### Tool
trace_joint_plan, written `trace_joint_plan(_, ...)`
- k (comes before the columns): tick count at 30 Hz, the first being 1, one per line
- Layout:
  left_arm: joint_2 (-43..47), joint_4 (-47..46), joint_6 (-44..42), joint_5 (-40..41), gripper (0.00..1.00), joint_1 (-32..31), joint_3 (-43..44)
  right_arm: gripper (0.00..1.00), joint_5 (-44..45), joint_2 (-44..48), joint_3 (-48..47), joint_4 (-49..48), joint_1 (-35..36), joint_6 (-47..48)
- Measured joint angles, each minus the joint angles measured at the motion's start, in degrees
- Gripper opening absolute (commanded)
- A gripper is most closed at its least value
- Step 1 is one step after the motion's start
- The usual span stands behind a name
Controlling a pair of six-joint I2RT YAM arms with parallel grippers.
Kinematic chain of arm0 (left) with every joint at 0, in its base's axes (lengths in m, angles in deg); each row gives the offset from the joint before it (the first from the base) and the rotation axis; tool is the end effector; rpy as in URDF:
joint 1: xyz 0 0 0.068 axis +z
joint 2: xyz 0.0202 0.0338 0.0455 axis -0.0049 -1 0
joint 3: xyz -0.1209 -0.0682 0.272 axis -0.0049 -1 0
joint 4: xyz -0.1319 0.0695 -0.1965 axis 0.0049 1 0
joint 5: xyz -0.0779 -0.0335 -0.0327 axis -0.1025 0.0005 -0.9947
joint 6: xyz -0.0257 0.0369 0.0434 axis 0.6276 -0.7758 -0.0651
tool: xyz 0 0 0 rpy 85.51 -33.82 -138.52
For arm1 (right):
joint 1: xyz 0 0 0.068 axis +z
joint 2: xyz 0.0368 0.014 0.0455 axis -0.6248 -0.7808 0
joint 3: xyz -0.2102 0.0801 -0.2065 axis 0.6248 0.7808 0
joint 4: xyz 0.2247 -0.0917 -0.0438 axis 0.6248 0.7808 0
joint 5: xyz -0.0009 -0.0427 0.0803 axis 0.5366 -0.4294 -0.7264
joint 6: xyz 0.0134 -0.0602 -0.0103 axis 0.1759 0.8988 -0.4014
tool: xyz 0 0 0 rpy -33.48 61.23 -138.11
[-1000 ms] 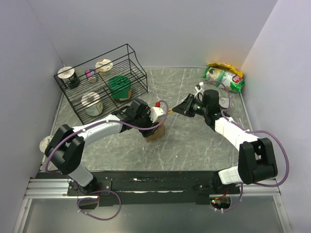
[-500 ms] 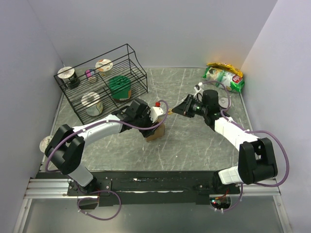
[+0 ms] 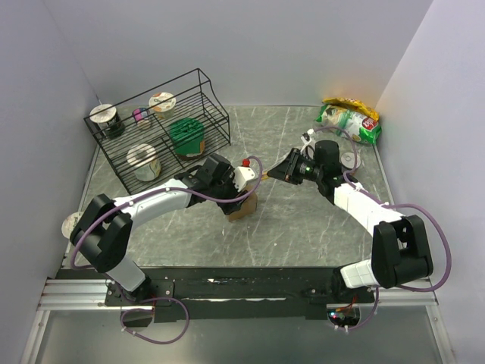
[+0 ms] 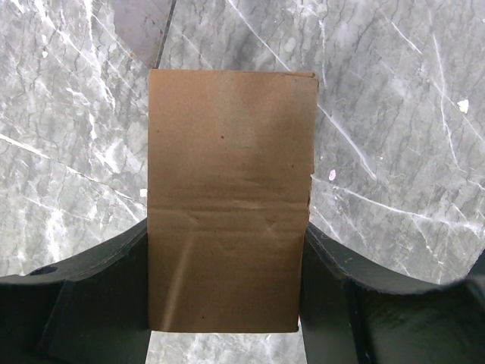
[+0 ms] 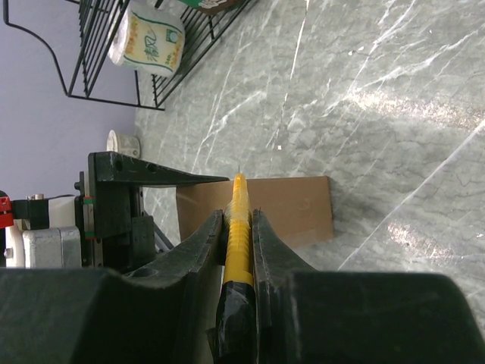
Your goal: Unpack the express box
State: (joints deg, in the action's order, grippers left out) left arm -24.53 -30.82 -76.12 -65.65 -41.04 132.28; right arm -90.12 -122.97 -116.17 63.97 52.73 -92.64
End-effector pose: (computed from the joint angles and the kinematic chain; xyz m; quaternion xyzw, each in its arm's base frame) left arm 0.2413 -0.2284 0.2568 0.4811 0.7896 -0.1996 0.3243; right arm 0.2738 0.0974 0.2827 0.0139 0.8283 0.4541 0.3280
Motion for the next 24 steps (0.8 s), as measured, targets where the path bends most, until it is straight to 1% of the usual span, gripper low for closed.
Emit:
trace_joint_plan(5, -0.24, -0.37, 0.46, 0.61, 0.53, 0.0, 0.04, 0.0, -0.07, 0.0, -0.76, 1.46, 0.0, 0.66)
trace_joint_plan(15, -0.7, -1.01, 2.82, 1.38, 0.45, 0.17, 0.24, 0.0, -0.02, 0.02, -1.97, 4.04, -0.02, 3.39)
trace_joint_plan(24, -1.05, -1.62, 4.26, 0.74, 0.42, 1.01, 0.37, 0.0, 0.07, 0.02, -2.25, 4.92, -0.02, 4.33)
